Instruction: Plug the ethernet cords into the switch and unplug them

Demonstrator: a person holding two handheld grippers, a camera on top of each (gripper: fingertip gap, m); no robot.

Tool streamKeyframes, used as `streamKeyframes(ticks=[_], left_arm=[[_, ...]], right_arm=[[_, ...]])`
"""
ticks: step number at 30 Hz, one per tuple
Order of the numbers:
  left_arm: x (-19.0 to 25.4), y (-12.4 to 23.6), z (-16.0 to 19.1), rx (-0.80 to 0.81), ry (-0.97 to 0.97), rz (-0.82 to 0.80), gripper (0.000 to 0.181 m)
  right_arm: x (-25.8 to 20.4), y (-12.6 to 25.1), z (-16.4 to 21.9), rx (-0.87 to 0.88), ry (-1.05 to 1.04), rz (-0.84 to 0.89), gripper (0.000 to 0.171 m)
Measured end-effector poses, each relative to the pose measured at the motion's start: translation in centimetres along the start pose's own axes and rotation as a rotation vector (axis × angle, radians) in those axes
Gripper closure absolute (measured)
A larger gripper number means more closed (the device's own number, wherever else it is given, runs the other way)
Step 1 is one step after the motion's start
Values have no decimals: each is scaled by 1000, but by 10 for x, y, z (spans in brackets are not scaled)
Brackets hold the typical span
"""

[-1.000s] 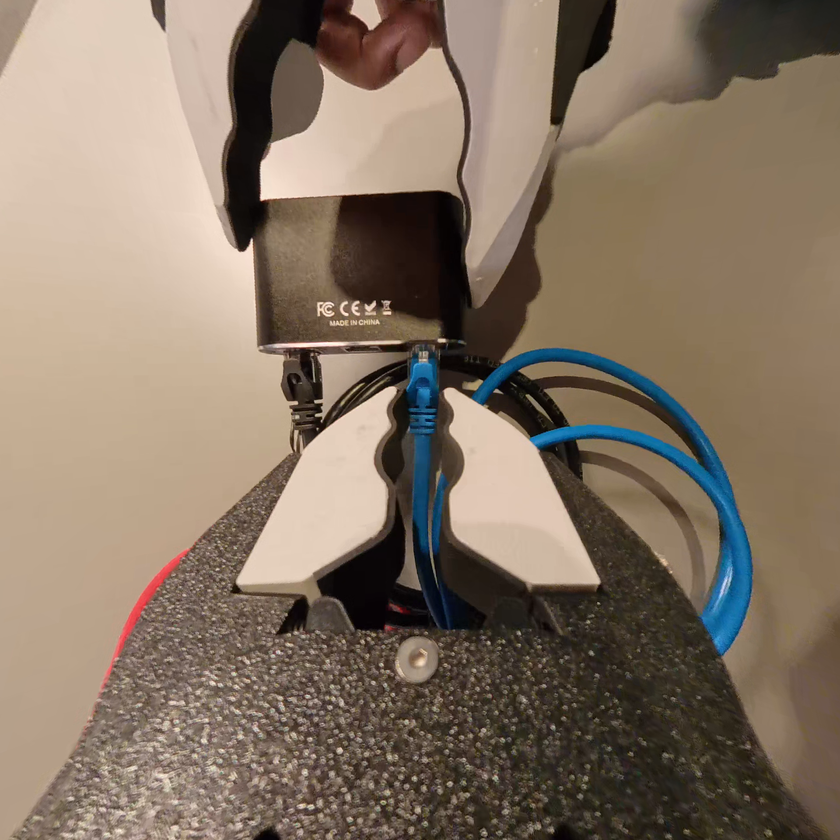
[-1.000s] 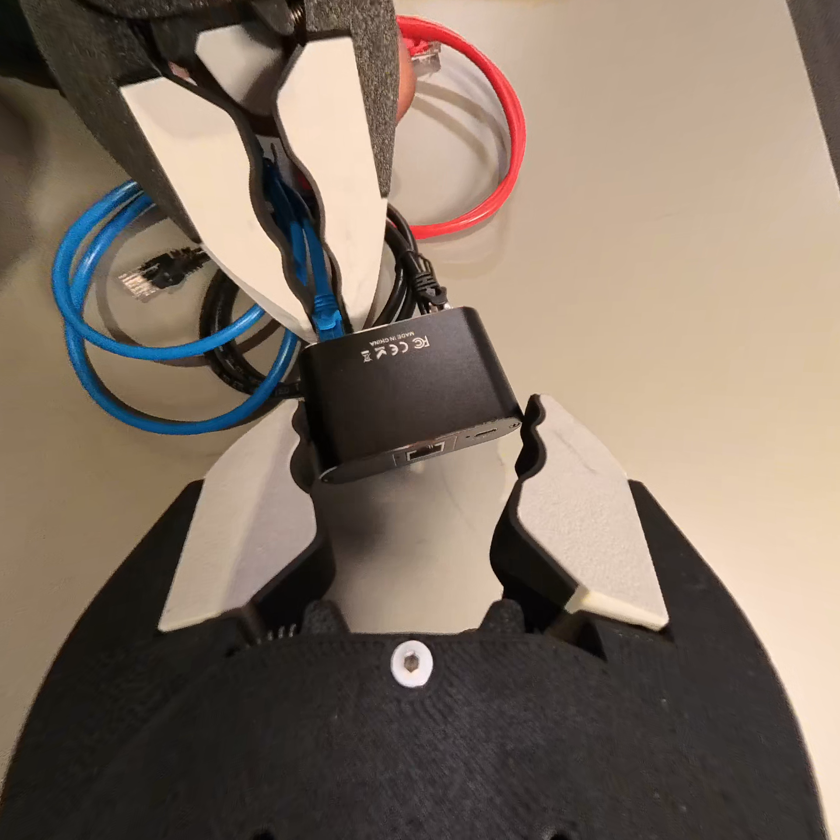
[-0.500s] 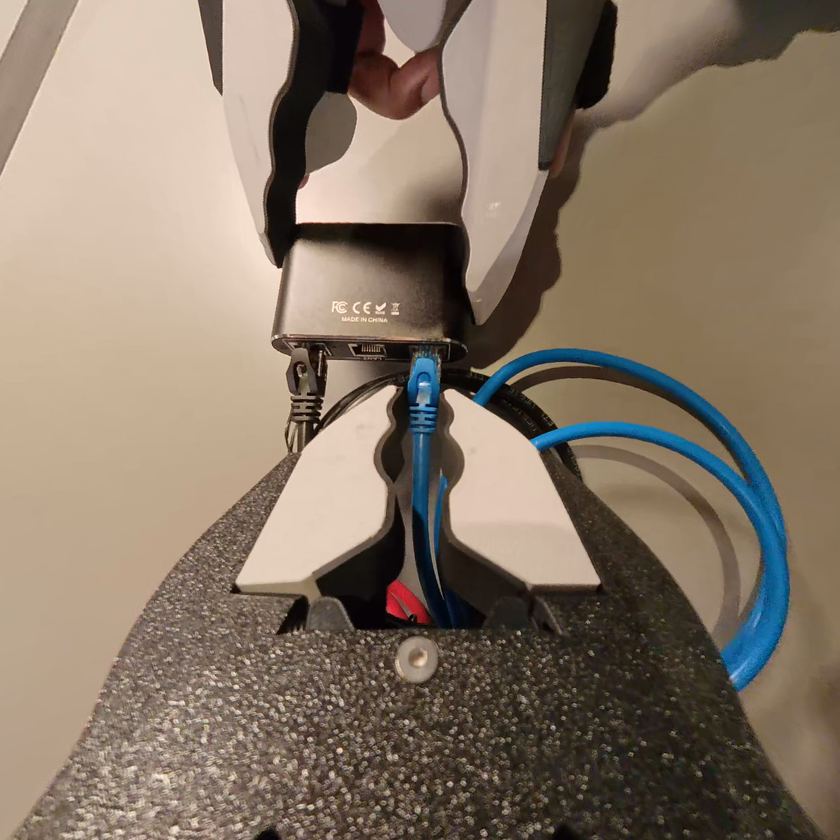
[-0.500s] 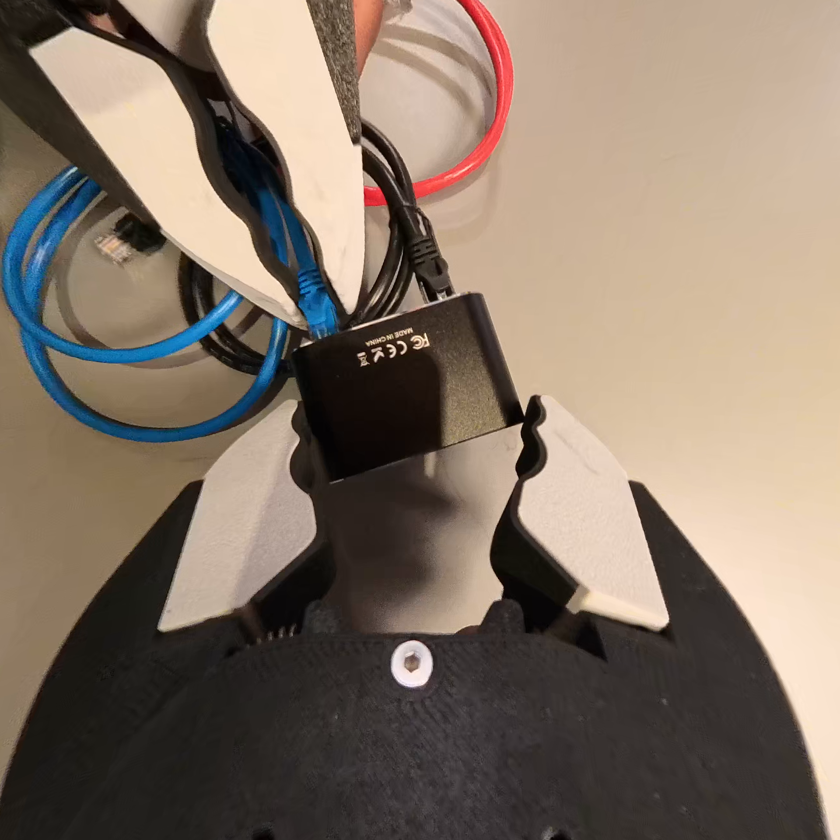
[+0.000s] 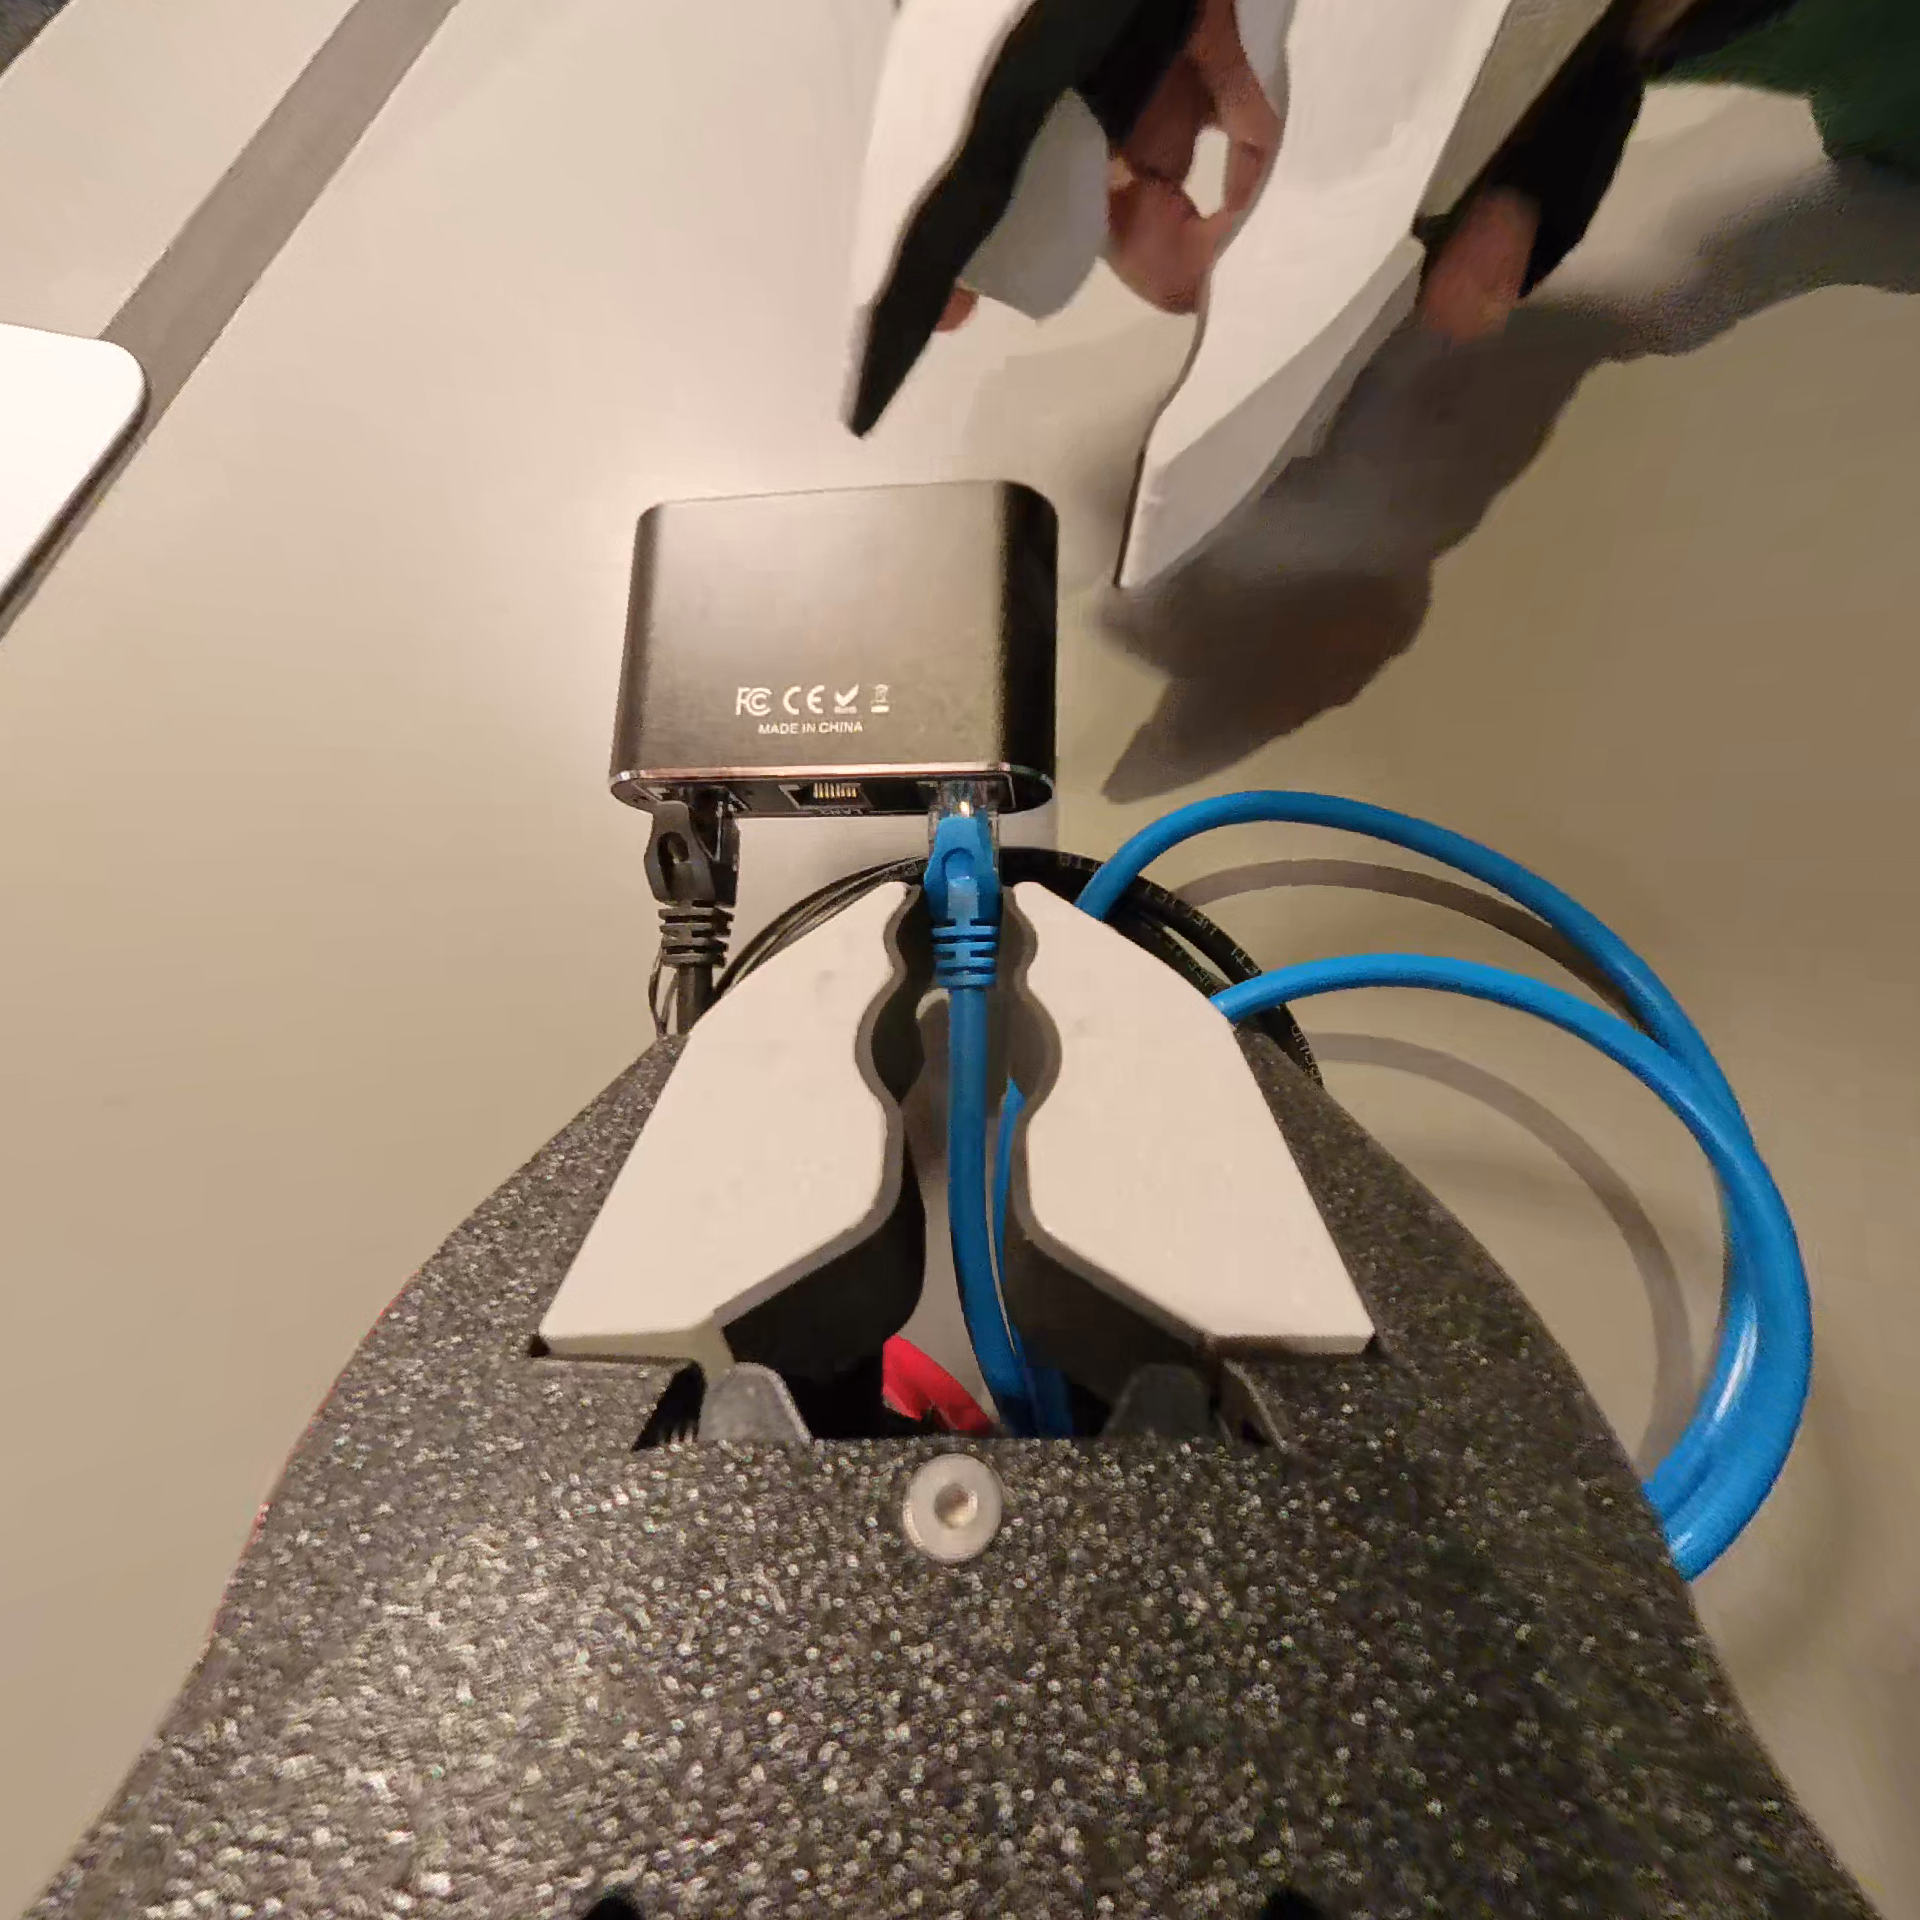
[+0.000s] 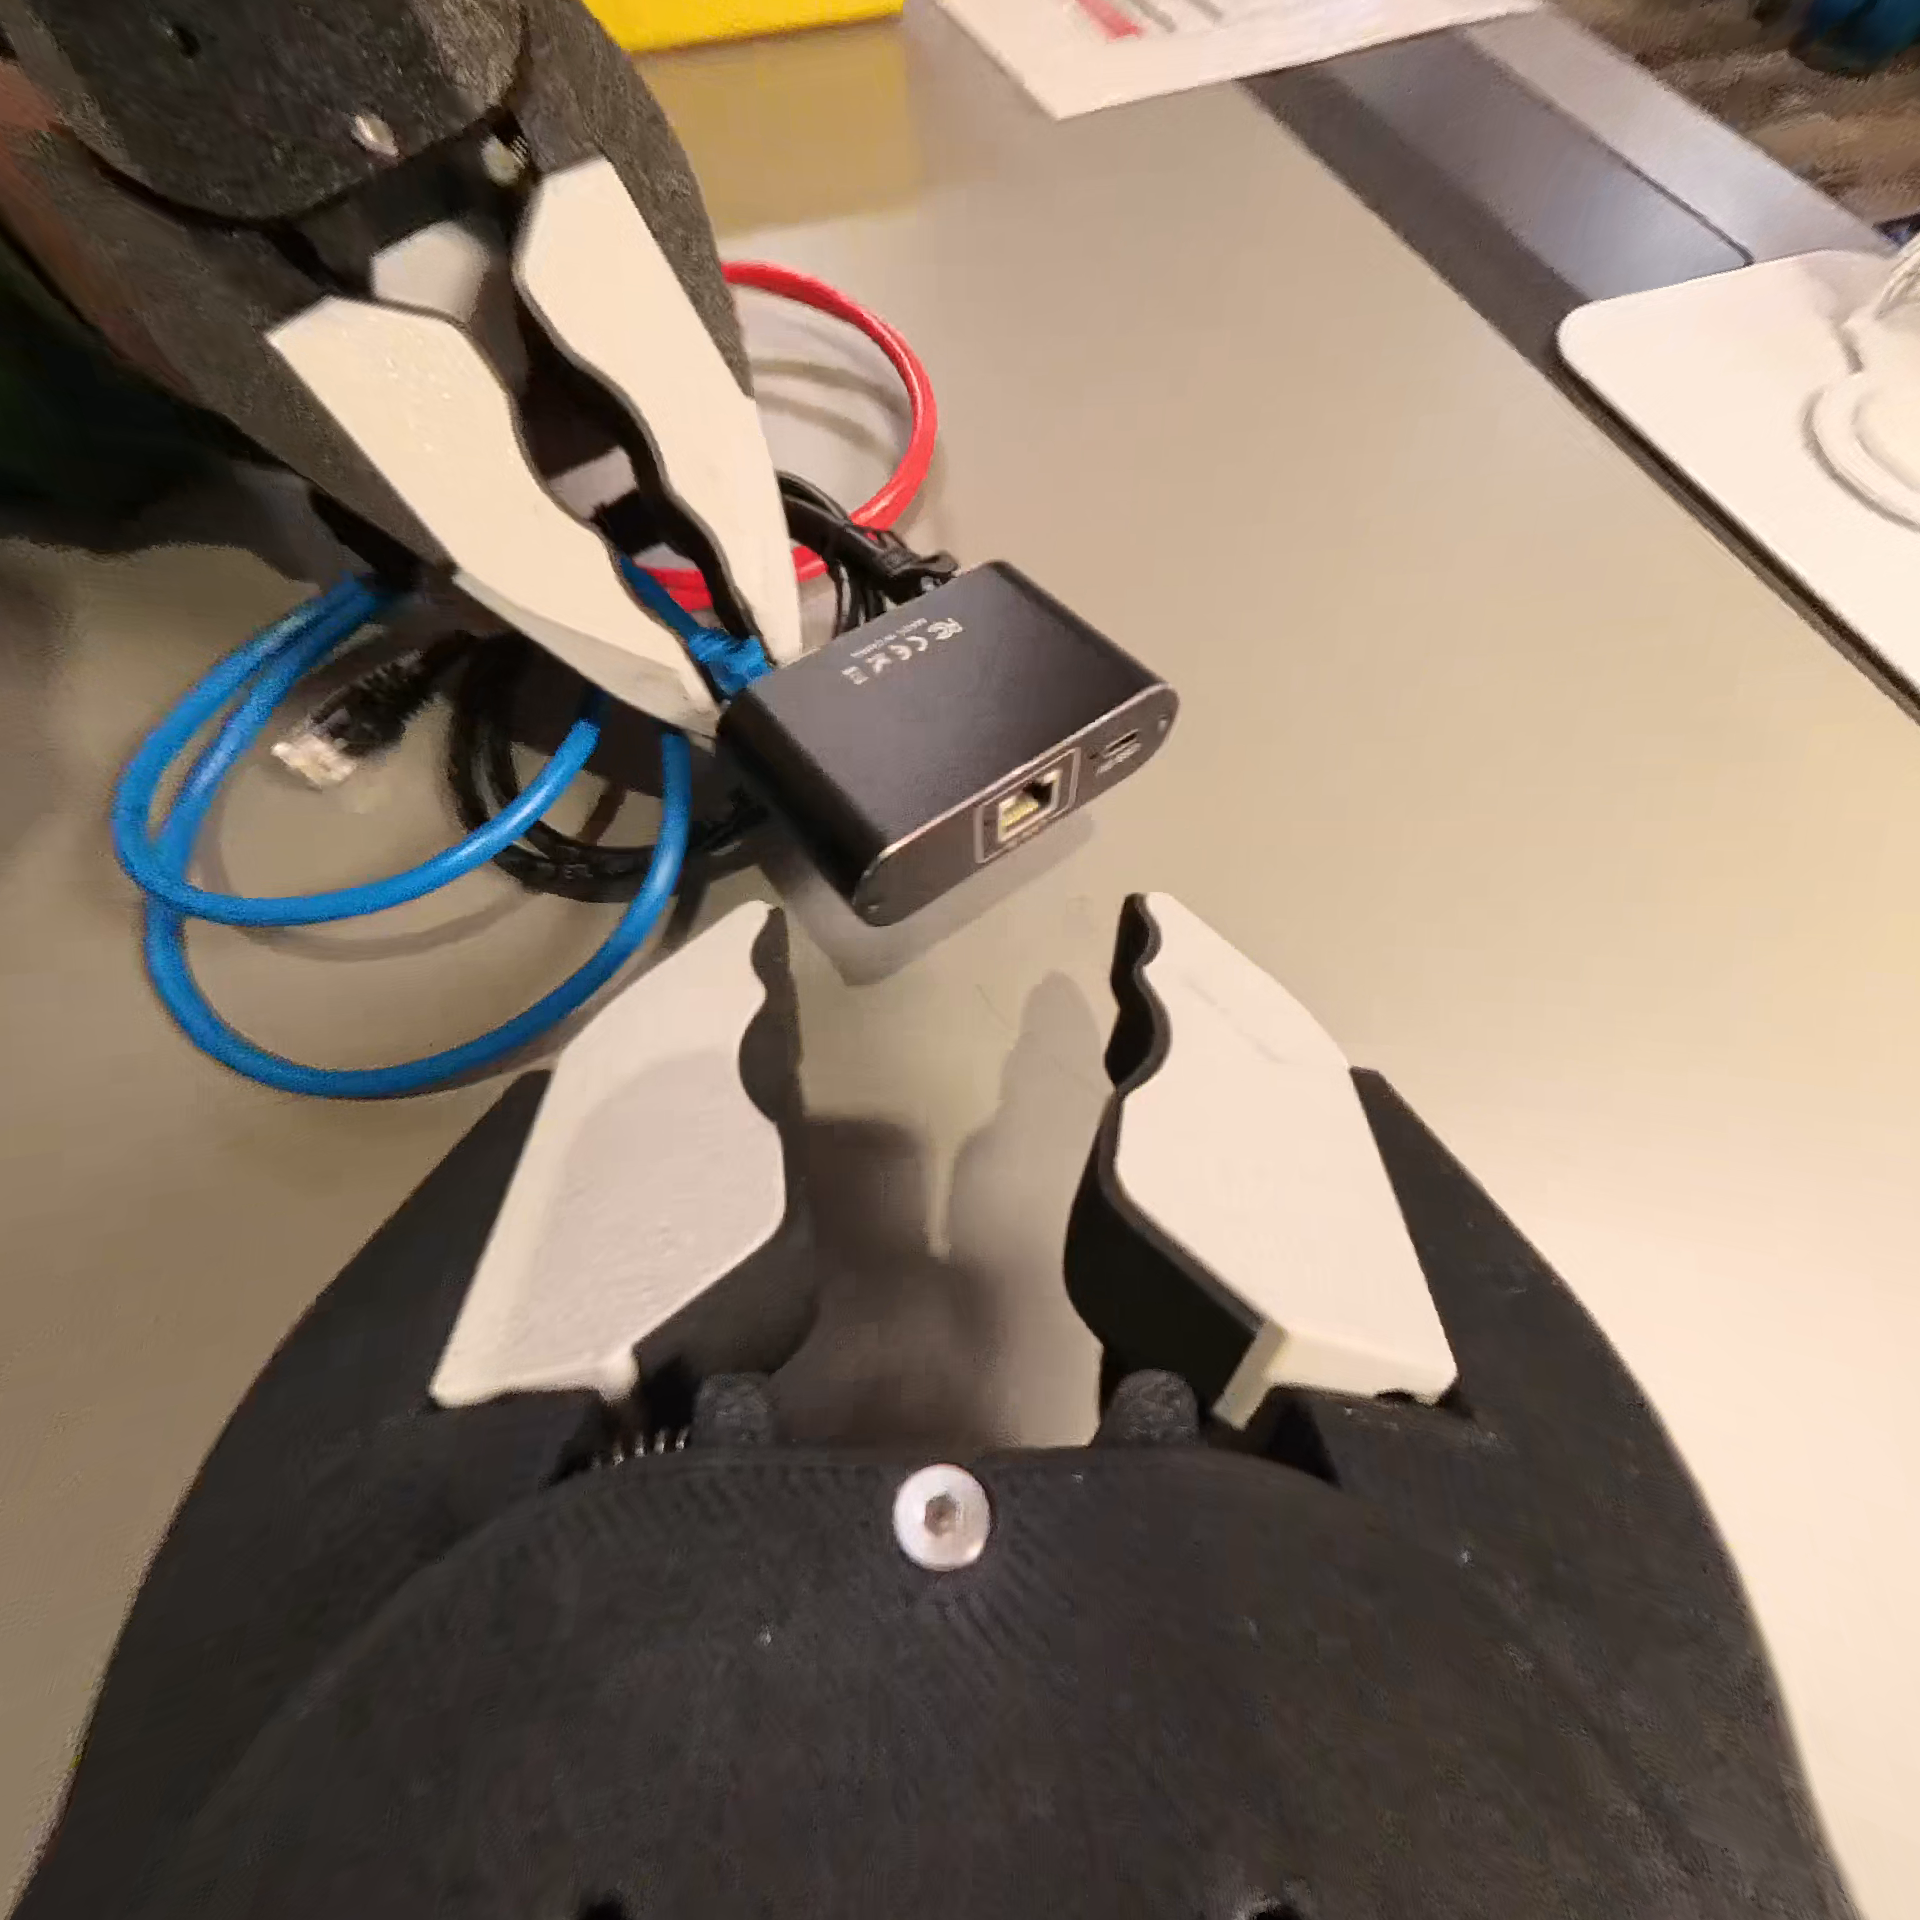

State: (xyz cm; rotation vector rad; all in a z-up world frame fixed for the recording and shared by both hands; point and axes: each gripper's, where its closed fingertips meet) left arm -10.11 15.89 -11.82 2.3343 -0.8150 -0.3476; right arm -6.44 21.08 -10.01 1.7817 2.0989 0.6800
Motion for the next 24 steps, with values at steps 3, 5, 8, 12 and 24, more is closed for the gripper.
streamKeyframes(ticks=[3,5,8,12,24], left_arm=[[0,-1,-5,48,-51,-11,169],[2,-2,-9,80,-87,-11,169],[4,-3,-12,99,-121,-16,168],[7,-1,-15,125,-155,-19,168],[4,1,-14,119,-199,-88,168]], right_arm=[[-10,2,-4,60,33,5,117],[-10,4,-11,106,112,60,122],[-16,7,-16,146,180,87,124],[-12,4,-9,125,243,157,124],[-14,9,-18,200,304,210,135]])
Point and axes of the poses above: each gripper's, where its closed fingertips meet, y back along the fingers, z out of its underside, x = y × z across the jaws, and after that the axes turned 6 degrees about z, right-handed
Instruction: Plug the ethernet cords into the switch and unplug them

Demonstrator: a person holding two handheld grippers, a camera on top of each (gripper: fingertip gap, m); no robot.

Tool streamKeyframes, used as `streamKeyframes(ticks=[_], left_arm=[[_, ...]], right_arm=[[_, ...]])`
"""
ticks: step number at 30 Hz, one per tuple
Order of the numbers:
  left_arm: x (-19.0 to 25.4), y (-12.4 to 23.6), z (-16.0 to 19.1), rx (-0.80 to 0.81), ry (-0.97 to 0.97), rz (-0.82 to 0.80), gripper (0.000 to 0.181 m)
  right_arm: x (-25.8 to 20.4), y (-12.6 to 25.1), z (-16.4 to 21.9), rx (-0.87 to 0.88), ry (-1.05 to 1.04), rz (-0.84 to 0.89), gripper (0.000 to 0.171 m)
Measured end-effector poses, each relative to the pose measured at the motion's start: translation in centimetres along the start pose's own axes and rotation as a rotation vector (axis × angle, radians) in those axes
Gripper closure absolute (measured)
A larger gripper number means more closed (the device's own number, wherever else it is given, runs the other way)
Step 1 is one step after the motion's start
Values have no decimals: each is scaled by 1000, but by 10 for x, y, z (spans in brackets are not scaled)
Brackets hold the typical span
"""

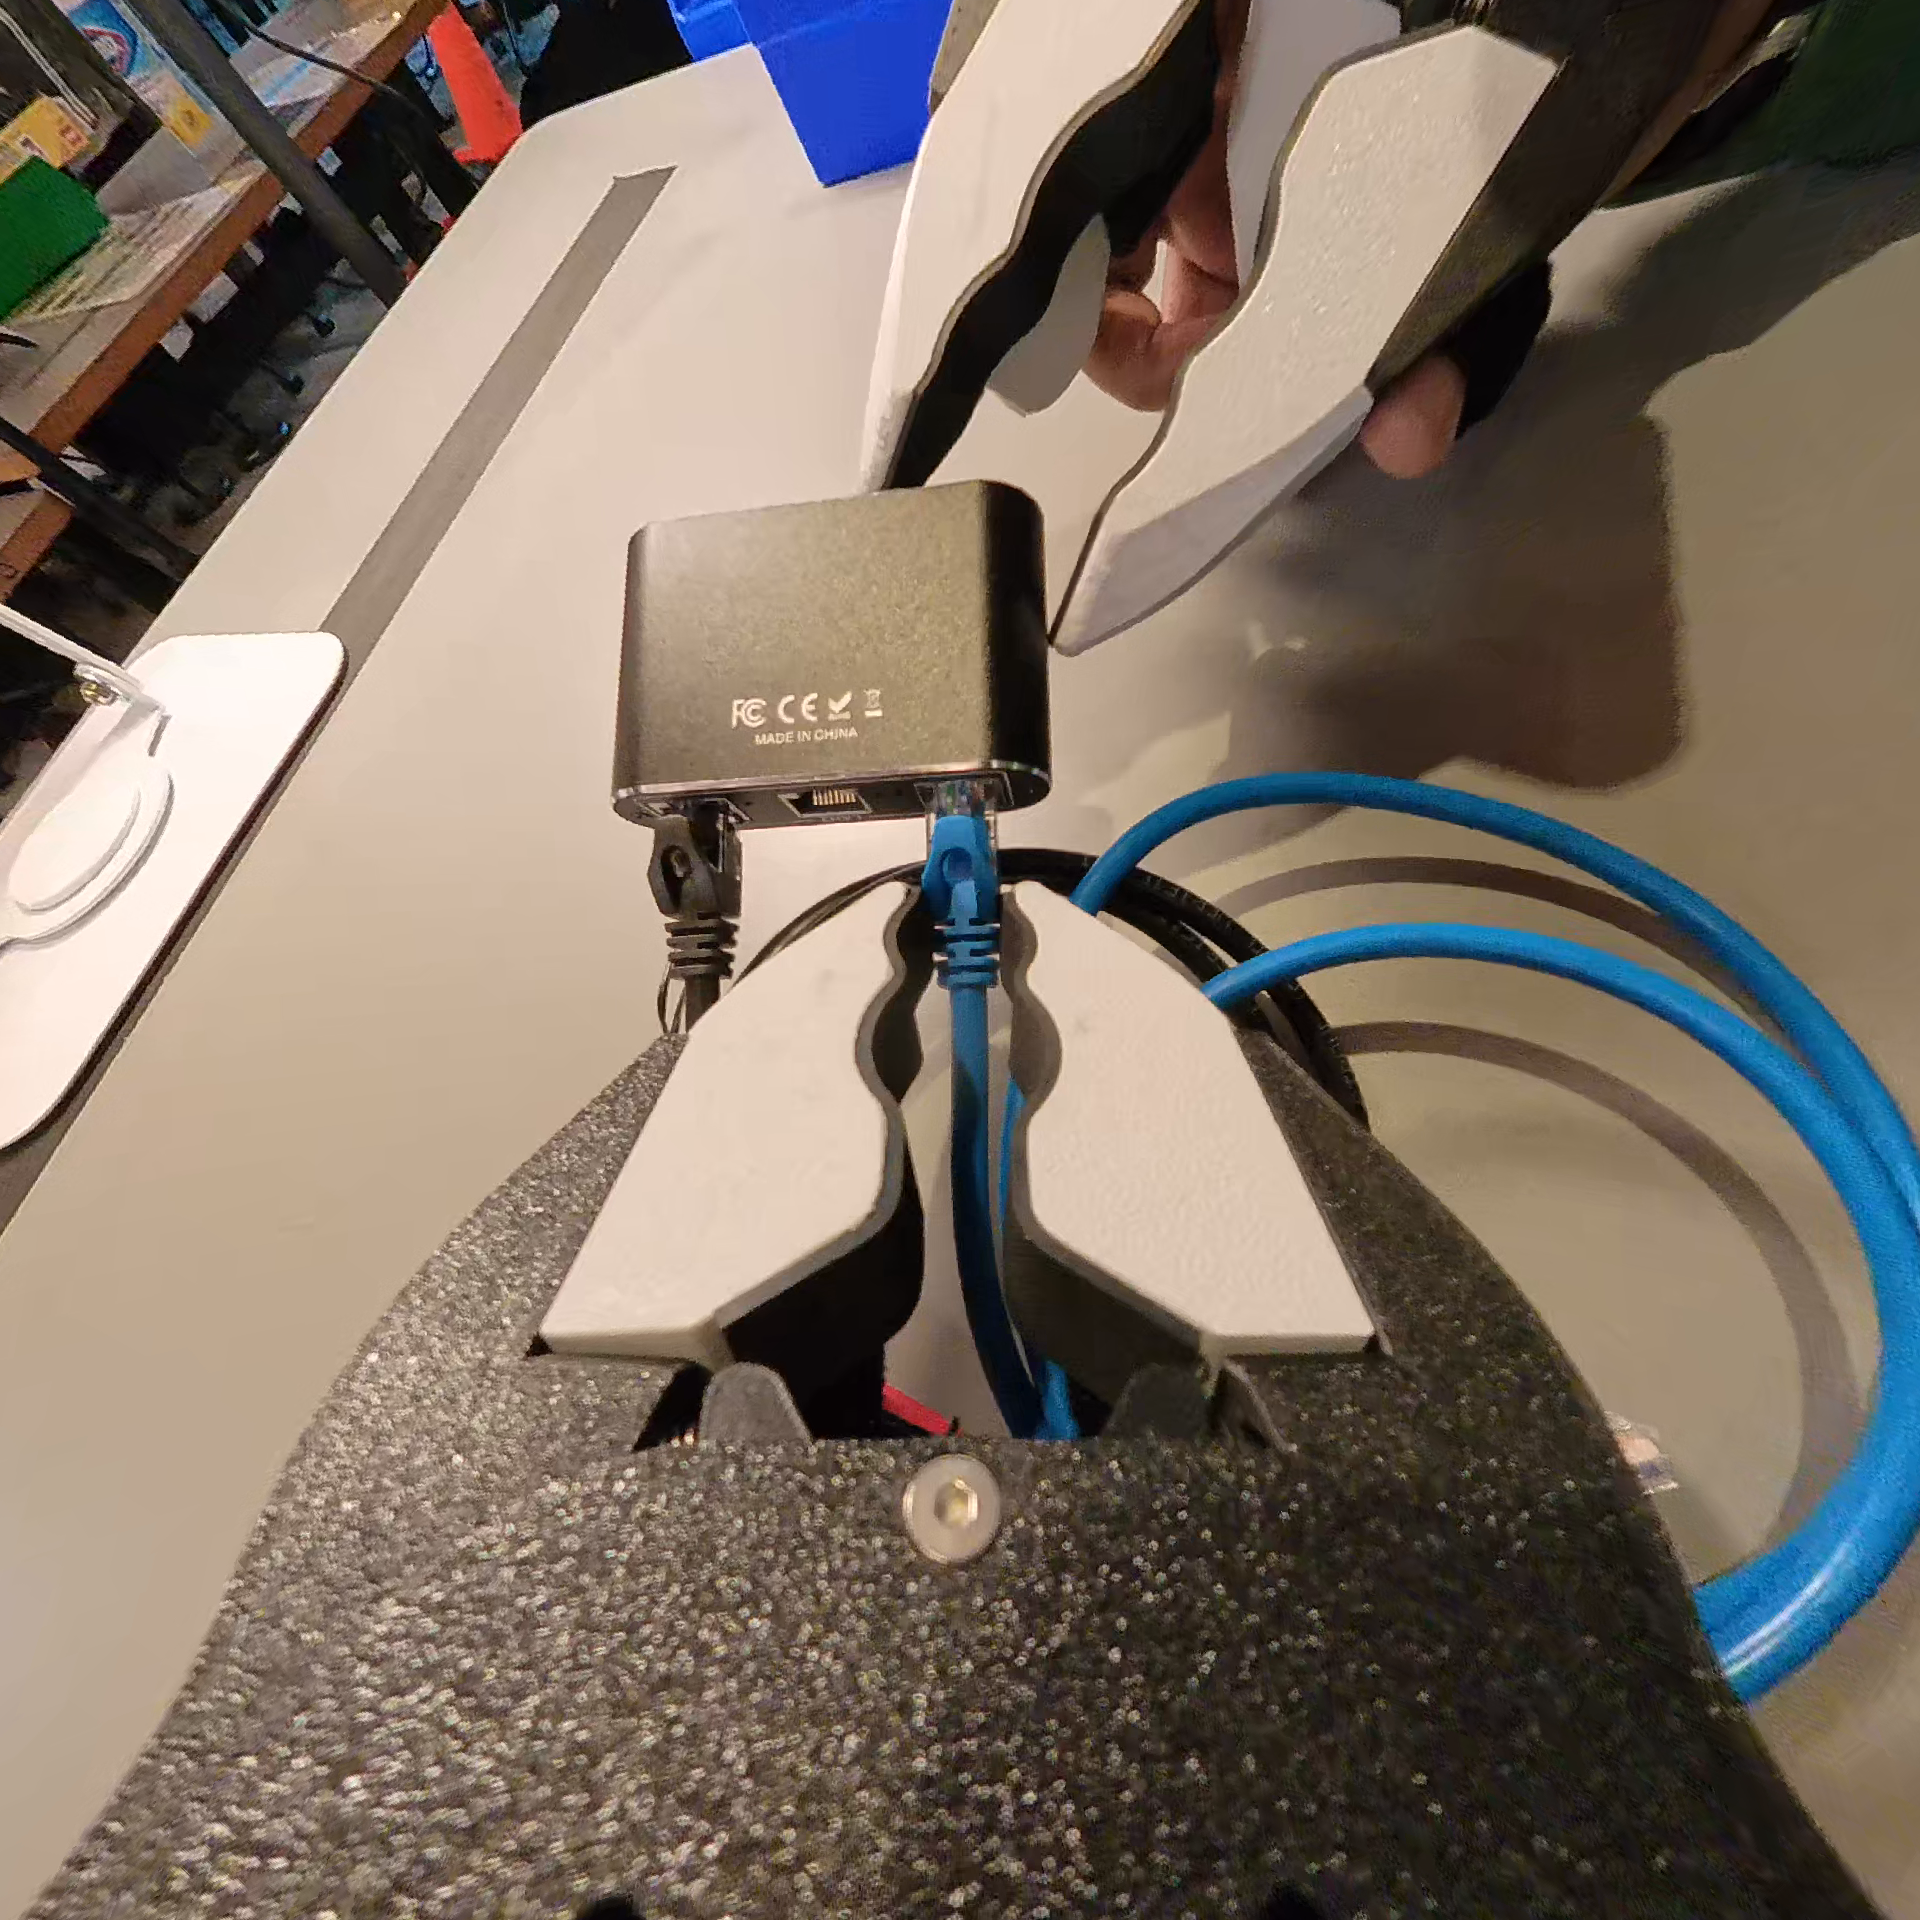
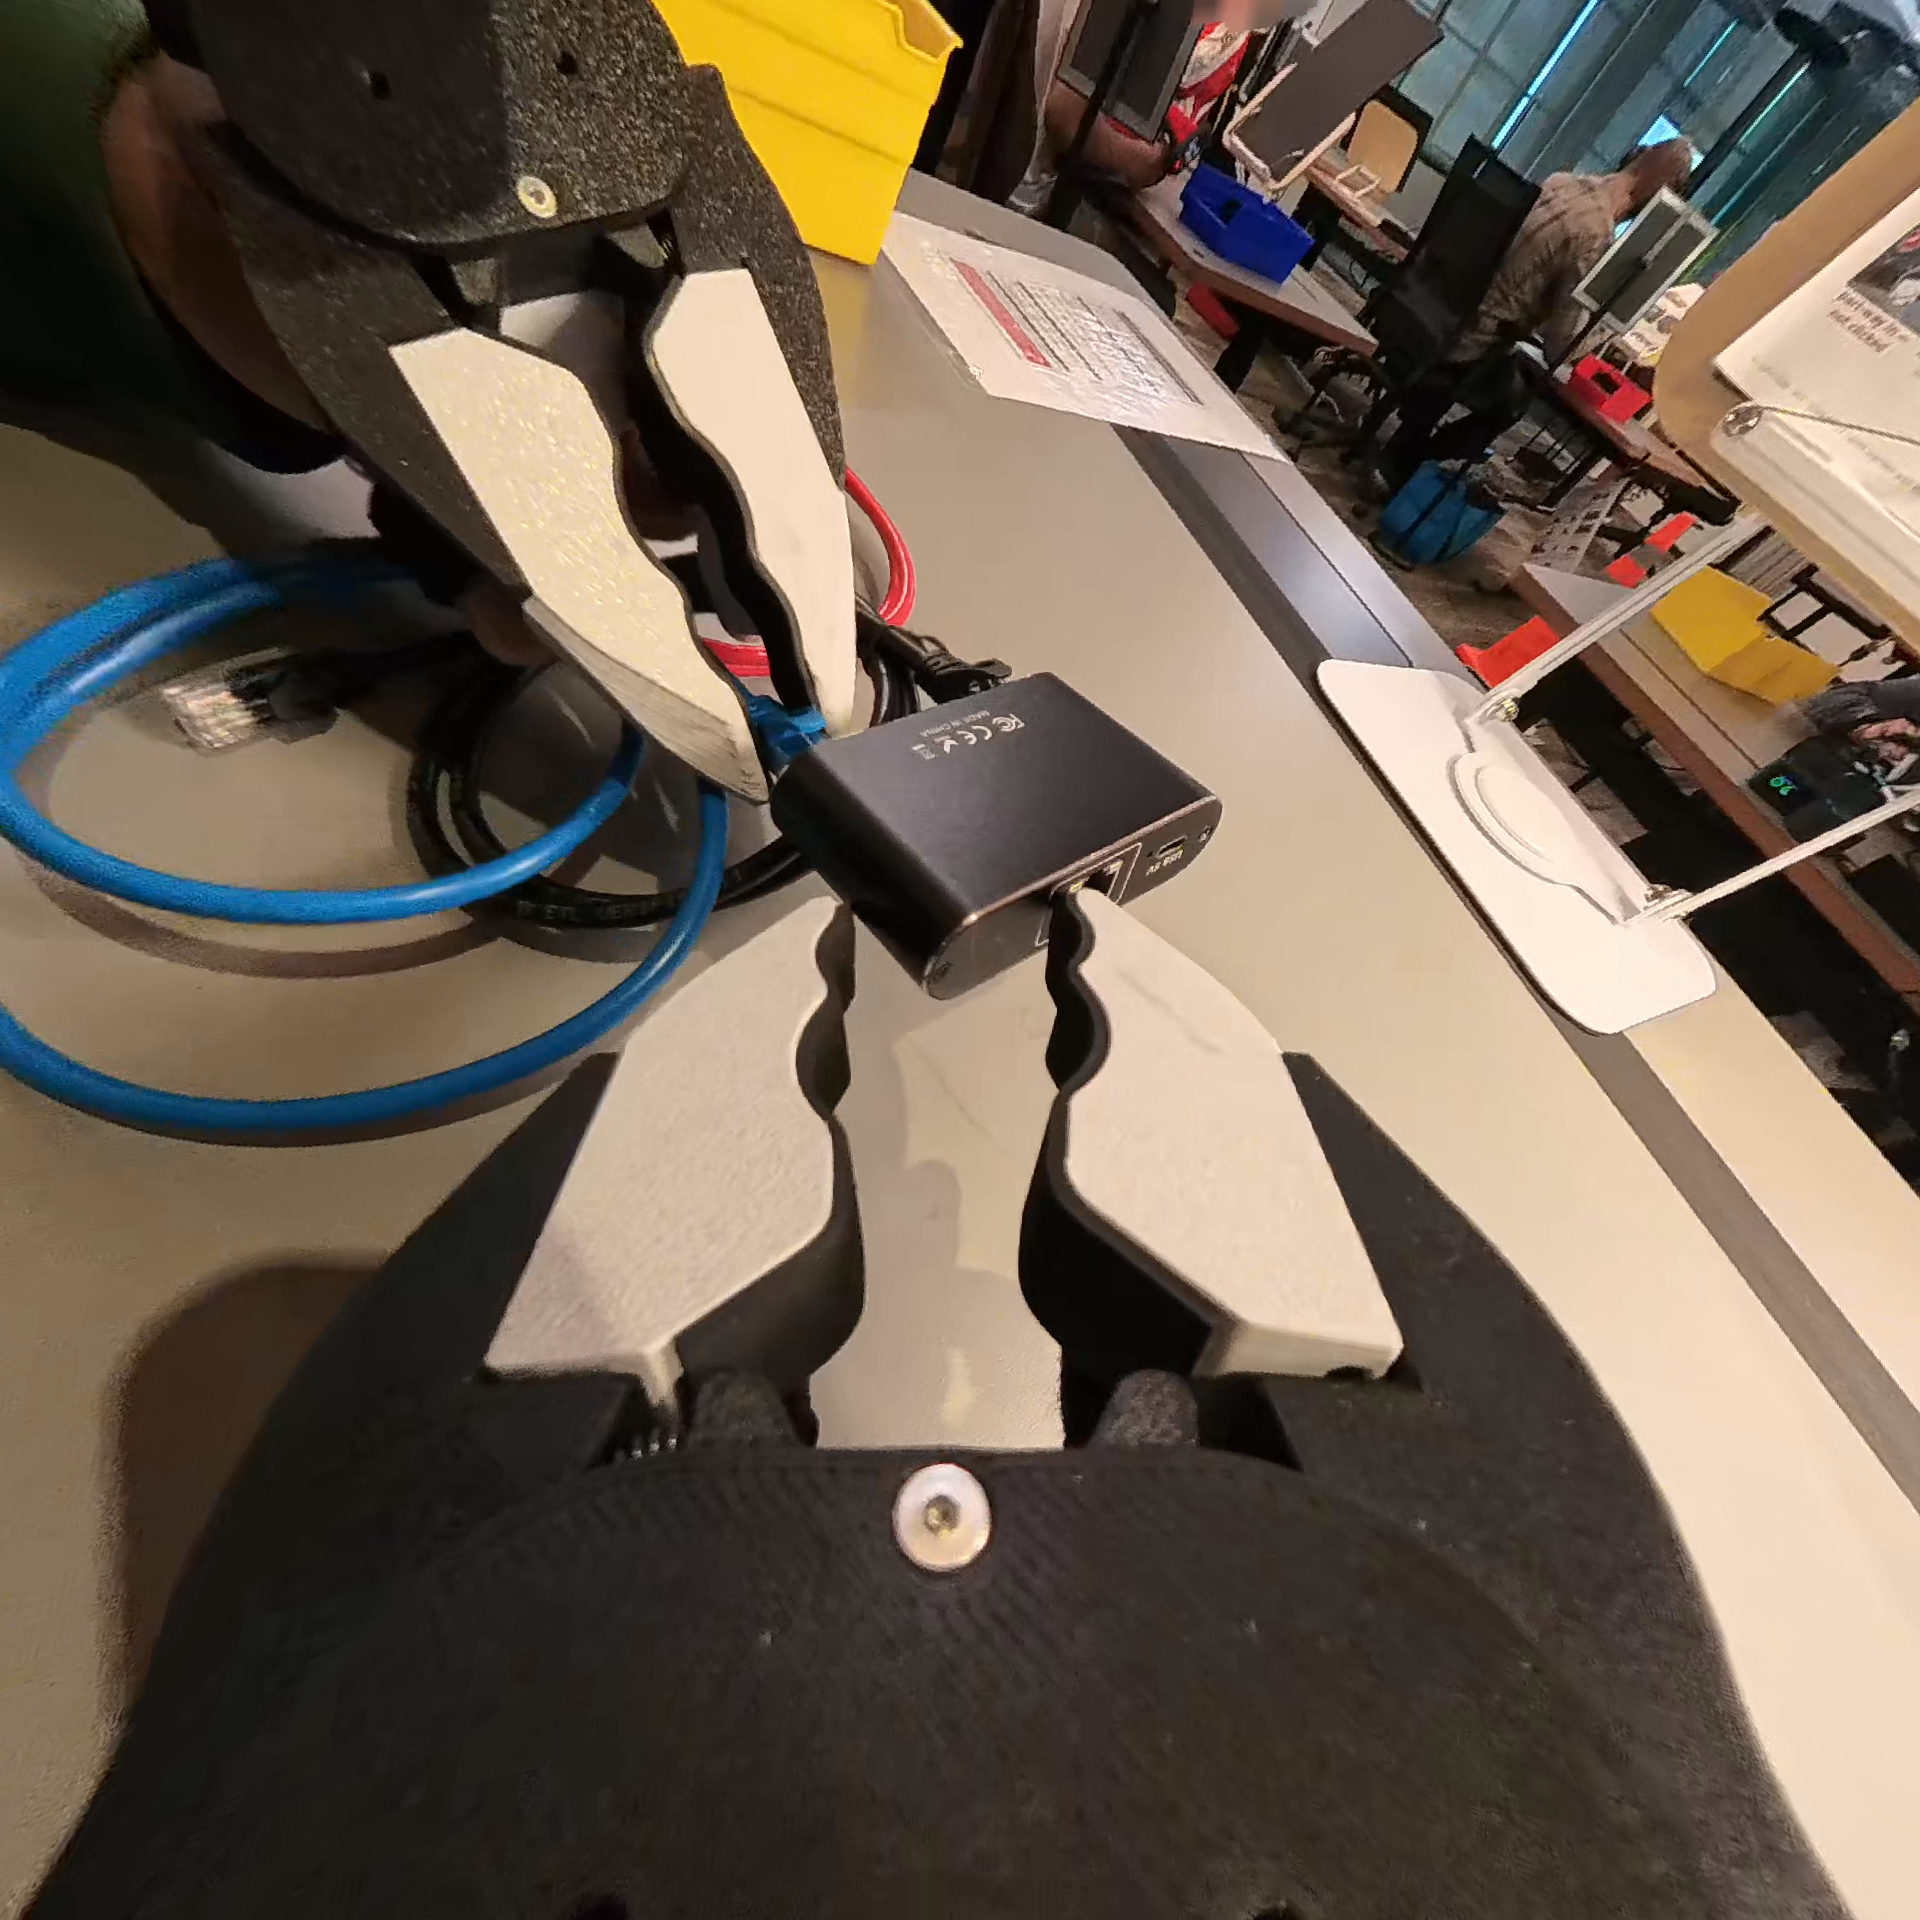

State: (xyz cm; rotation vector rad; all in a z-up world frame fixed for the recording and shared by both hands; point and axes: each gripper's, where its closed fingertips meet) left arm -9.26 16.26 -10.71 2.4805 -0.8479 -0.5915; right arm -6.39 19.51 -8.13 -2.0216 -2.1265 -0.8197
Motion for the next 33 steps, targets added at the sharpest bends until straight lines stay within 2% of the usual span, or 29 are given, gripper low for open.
streamKeyframes(ticks=[18,33], left_arm=[[0,-1,3,-47,20,-29,169],[-2,-1,3,-76,66,-74,169]], right_arm=[[-1,-2,3,-8,42,27,137],[-3,-8,7,-52,-6,57,137]])
Point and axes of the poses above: each gripper's, where its closed fingertips meet, y back along the fingers, z out of its underside, x = y × z across the jaws, and after that the axes turned 6 degrees about z, right-handed
